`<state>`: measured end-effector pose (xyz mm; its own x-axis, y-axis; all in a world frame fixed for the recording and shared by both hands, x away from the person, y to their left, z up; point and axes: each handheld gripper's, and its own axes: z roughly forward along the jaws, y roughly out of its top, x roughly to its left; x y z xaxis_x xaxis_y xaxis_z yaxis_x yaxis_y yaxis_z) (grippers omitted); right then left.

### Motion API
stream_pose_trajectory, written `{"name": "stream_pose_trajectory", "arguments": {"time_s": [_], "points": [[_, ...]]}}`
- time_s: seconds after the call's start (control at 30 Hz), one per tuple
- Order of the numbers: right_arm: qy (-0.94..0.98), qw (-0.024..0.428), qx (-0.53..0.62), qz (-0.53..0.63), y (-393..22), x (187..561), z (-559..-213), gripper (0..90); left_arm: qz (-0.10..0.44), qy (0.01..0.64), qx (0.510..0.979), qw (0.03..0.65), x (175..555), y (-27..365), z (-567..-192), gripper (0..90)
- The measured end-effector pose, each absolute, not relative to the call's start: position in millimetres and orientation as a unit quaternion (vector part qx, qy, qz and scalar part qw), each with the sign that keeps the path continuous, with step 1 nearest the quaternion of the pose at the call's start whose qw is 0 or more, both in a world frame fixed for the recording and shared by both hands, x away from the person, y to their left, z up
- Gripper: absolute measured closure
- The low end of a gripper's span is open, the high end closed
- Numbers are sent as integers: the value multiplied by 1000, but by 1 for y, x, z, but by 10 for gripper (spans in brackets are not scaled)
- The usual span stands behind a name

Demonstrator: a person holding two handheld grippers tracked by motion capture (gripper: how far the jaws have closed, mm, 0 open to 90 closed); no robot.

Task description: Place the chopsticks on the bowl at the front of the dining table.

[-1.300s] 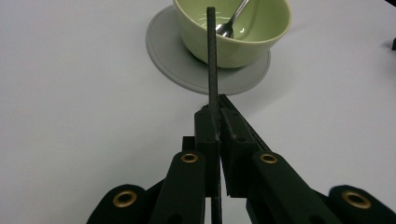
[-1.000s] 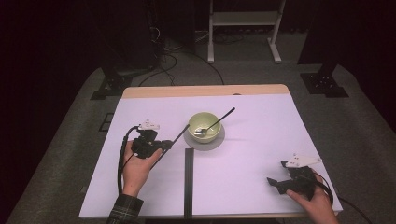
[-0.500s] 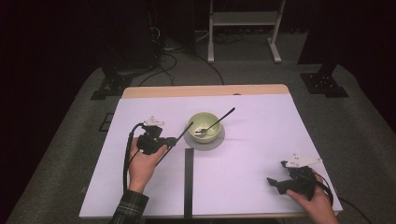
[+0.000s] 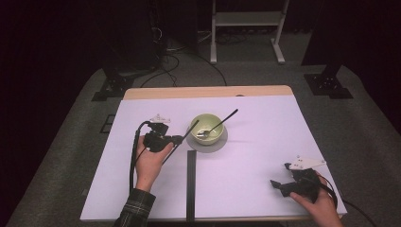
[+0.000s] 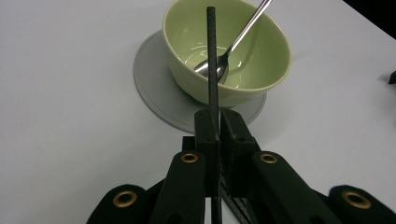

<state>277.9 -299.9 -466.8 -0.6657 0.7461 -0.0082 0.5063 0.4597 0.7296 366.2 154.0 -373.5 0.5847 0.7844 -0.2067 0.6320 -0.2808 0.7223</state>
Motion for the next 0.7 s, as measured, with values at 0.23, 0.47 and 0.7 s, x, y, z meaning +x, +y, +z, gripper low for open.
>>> {"name": "stream_pose_trajectory", "arguments": {"time_s": [0.23, 0.47, 0.7], "points": [[838, 166, 374, 361, -300, 278, -467, 105, 92, 446, 792, 406, 373, 146, -375, 865], [838, 166, 374, 361, -300, 278, -467, 105, 89, 446, 792, 407, 381, 137, -375, 865], [838, 166, 374, 361, -300, 278, -467, 105, 84, 443, 794, 408, 388, 130, -376, 865]]}}
